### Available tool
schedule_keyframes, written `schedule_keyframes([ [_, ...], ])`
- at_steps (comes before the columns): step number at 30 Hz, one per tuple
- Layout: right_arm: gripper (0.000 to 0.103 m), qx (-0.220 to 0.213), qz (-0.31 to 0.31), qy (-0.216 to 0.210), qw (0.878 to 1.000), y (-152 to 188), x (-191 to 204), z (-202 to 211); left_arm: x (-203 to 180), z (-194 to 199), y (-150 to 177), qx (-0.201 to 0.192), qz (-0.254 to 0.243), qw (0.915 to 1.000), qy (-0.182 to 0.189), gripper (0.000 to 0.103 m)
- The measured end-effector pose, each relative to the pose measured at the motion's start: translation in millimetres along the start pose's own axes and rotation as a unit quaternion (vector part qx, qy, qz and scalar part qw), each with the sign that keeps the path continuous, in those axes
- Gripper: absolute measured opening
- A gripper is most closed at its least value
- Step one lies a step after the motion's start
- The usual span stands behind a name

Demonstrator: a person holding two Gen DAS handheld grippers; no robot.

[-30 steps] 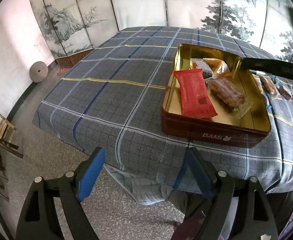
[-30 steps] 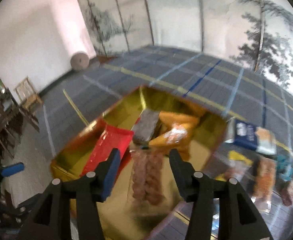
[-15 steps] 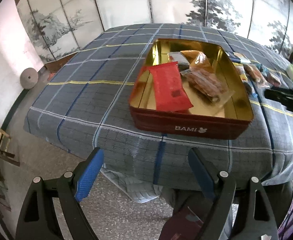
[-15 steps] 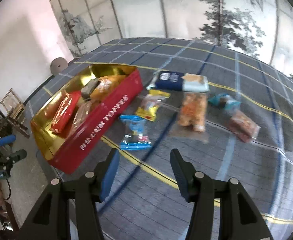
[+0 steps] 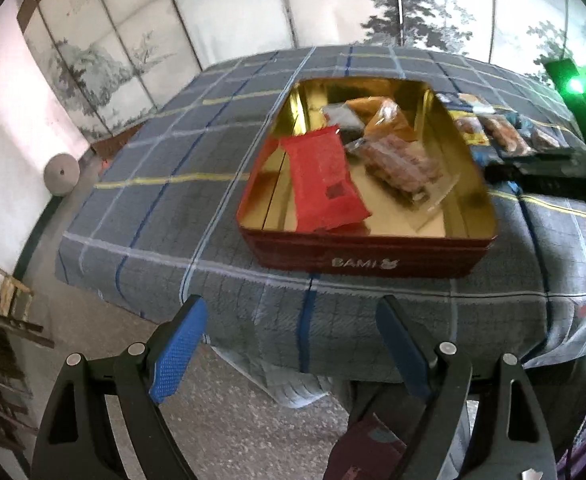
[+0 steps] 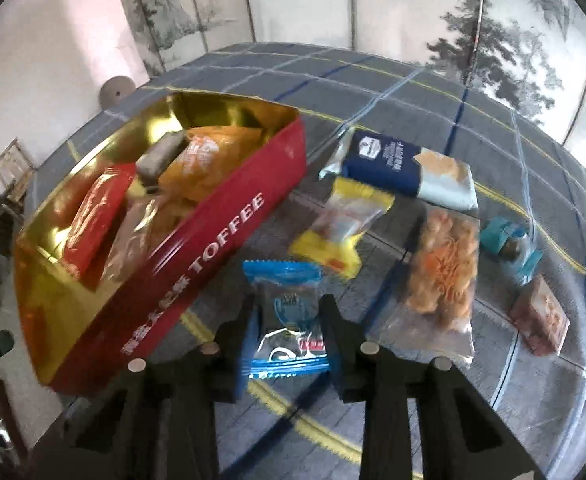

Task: Organize snacks
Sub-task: 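Grasp the blue-wrapped candy with the right gripper and lift it, then grasp the small clear cake packet with the left gripper while the right gripper holds the blue candy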

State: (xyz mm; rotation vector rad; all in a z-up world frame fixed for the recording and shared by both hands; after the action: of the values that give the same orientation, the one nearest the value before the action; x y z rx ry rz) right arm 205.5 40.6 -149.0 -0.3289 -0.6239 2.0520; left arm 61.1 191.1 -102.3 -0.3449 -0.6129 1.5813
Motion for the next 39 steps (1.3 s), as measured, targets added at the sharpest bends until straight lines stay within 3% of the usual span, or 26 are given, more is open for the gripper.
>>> schedule_keyframes([
  [3, 0.028, -0.020, -0.016, 0.007, 1.000, 30, -23, 32, -15, 11, -7, -0.016, -0.020, 0.9995, 0.020, 0.084],
  [7, 0.028, -0.032, -0.067, 0.078, 0.994, 86, -96, 82, -50, 23, -19, -0.020, -0.057, 0.9966, 0.057, 0.084],
  [11, 0.028, -0.031, -0.142, 0.159, 0.977, 138, -187, 118, -93, 34, -36, -0.016, -0.078, 0.9910, 0.108, 0.084],
  [15, 0.028, -0.036, -0.182, 0.193, 0.964, 164, -234, 131, -137, 40, -58, 0.008, -0.078, 0.9805, 0.180, 0.084],
  [22, 0.028, -0.049, -0.209, 0.206, 0.955, 181, -270, 124, -219, 33, -99, 0.057, -0.082, 0.9622, 0.254, 0.084],
  [27, 0.028, -0.055, -0.212, 0.185, 0.958, 175, -277, 120, -285, 9, -123, 0.129, -0.048, 0.9414, 0.308, 0.084],
  [31, 0.028, -0.062, -0.216, 0.164, 0.961, 173, -277, 118, -332, -32, -144, 0.192, 0.003, 0.9319, 0.308, 0.084],
  [35, 0.029, -0.072, -0.225, 0.144, 0.961, 175, -278, 118, -353, -69, -154, 0.243, 0.067, 0.9212, 0.296, 0.069],
  [39, 0.029, -0.086, -0.240, 0.119, 0.960, 177, -281, 120, -362, -89, -157, 0.259, 0.101, 0.9262, 0.254, 0.069],
])
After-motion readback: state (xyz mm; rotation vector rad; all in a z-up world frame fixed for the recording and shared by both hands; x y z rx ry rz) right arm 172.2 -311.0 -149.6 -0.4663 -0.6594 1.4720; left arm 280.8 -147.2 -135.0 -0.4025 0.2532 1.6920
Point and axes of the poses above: each gripper's, at about its wrist camera, not at the fingertips, and z roughly against the way its jaws point, x to its left, y to its underside, the point moved 8 cm from there along -z, roughly the way its jaws point, and after that the axes turned 5 degrees about z, right-handed, at the moved point
